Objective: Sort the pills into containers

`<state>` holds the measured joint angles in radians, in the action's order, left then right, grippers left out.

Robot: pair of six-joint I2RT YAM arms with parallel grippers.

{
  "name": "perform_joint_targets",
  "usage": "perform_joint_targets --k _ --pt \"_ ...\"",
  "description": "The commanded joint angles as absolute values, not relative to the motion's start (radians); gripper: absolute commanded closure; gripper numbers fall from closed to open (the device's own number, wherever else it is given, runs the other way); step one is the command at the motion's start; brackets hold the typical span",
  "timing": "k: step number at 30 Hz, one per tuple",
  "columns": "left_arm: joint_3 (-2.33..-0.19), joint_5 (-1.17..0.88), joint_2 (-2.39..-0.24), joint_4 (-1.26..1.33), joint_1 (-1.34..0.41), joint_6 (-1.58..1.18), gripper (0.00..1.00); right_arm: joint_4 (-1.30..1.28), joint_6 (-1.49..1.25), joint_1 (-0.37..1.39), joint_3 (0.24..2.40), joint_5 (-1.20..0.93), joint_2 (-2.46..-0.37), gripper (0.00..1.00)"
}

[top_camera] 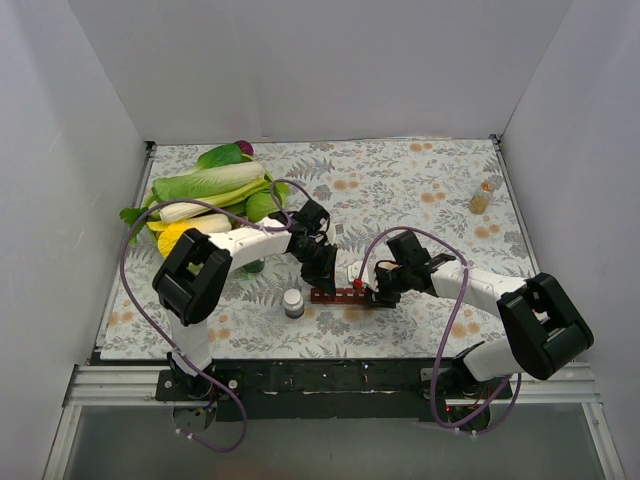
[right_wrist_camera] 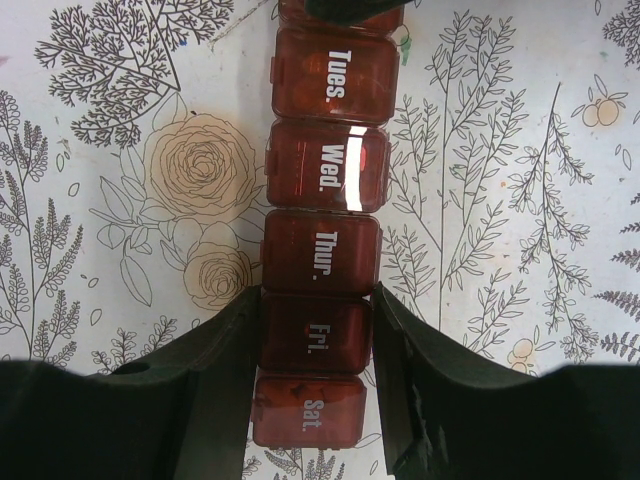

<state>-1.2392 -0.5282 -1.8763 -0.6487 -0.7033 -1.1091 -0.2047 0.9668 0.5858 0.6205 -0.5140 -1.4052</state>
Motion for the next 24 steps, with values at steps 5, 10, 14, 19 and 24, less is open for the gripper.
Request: perform_joint_targets --k 5,10,14,19,24 --pt "-1.25 -0.52 -1.766 -0.65 -0.683 -1.112 0.95 -0.232 0.971 0.588 0.62 -0.449 -1.434 0.66" --pt "-1.215 -0.506 -1.784 -0.669 -0.675 -1.085 0.96 -0.232 0.968 0.588 0.621 -0.449 -1.437 0.66" --pt "-1.157 -0.497 -1.885 -0.672 -0.673 -1.043 0.96 -0.229 0.968 0.588 0.623 -0.449 -1.437 0.66" --pt "-1.138 -0.469 -1.922 -0.627 -0.673 -1.052 0.96 -0.229 0.968 0.588 0.617 -0.446 -1.433 0.66" --pt "-1.201 -0.505 -1.858 -0.655 -0.673 -1.065 0.95 -0.233 0.966 0.588 0.623 -0.451 -1.436 0.66"
